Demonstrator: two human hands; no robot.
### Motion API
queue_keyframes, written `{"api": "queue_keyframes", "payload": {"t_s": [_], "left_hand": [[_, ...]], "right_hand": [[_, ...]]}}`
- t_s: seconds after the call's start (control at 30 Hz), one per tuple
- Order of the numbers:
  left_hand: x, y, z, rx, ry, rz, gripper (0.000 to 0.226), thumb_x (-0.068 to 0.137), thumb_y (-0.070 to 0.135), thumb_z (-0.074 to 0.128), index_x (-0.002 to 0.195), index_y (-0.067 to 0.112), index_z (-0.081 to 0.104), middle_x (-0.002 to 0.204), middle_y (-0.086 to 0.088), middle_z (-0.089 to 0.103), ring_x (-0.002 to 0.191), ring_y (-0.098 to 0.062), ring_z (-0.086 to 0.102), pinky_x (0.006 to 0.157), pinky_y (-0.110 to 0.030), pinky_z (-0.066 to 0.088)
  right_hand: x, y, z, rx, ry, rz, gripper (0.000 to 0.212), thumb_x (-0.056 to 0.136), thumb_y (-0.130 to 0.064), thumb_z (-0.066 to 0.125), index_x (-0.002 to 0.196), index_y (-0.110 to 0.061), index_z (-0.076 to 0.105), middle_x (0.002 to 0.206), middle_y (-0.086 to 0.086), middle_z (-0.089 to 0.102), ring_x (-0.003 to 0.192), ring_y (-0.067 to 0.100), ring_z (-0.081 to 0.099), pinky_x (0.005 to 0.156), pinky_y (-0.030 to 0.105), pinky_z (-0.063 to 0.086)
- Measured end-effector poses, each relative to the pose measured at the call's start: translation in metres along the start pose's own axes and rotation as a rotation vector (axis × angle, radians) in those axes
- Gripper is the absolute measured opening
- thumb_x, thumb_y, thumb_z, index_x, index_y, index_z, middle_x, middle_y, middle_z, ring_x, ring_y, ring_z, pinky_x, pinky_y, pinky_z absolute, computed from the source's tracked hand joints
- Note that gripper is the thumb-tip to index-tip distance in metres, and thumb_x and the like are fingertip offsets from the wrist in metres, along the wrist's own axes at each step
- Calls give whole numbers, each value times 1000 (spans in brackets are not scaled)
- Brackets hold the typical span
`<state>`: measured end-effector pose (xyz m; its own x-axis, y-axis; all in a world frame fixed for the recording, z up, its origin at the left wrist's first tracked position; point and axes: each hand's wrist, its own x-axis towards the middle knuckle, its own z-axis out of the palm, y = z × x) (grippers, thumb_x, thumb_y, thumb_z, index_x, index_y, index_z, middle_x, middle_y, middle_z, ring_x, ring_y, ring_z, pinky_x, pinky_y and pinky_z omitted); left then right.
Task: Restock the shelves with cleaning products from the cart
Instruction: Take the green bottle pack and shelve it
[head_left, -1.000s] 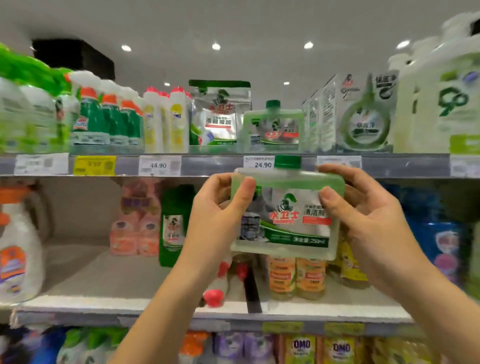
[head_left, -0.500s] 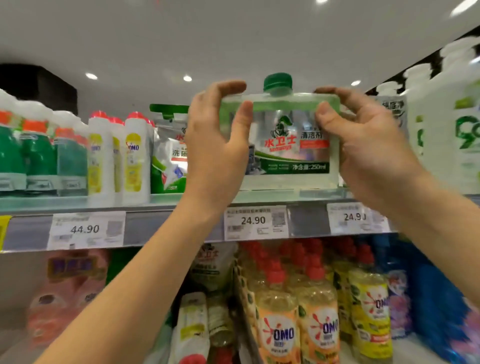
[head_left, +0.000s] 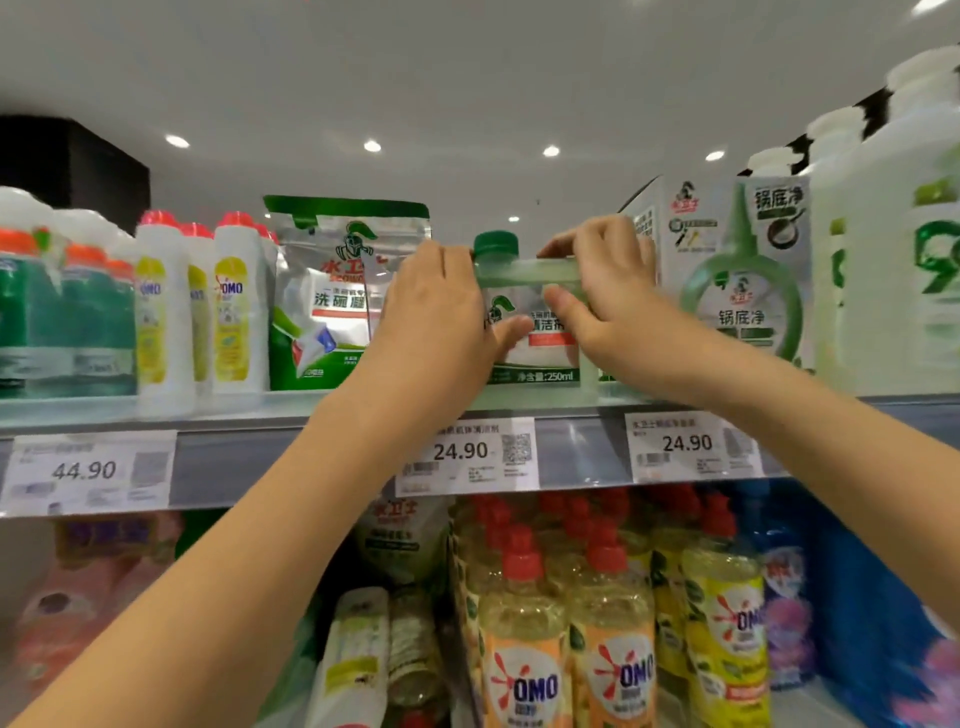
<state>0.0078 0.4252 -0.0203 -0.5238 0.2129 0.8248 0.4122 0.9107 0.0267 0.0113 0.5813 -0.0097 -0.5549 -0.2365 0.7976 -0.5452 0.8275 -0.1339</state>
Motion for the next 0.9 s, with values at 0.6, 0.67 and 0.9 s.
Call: {"api": "queue_keyframes", "payload": {"t_s": [0.6, 0.67, 0.9], "left_hand": [[12, 11, -10, 337, -217, -31, 83, 82, 49, 67, 134, -5, 31, 136, -22, 34, 130, -37, 31, 115, -48, 18], [11, 9, -10, 378, -180, -30, 78, 85, 42, 67, 135, -4, 29, 138, -22, 37, 136, -38, 28, 118, -52, 1], [0, 10, -11, 283, -128, -60, 91, 87, 45, 61, 146, -4, 12, 156, -28, 4, 147, -36, 0, 118, -44, -4]], "right_hand": [[7, 12, 0, 189, -407, 22, 62, 95, -38, 55, 135, -41, 9, 134, -11, 20, 122, 9, 33, 99, 25, 25], [5, 13, 1, 297, -427, 23, 60, 96, -34, 55, 135, -45, 10, 136, -10, 23, 123, 8, 34, 100, 27, 27], [-2, 7, 6, 185, -189, -31, 72, 92, -32, 61, 148, -25, 18, 150, 0, 17, 135, 15, 26, 107, 27, 22]]}}
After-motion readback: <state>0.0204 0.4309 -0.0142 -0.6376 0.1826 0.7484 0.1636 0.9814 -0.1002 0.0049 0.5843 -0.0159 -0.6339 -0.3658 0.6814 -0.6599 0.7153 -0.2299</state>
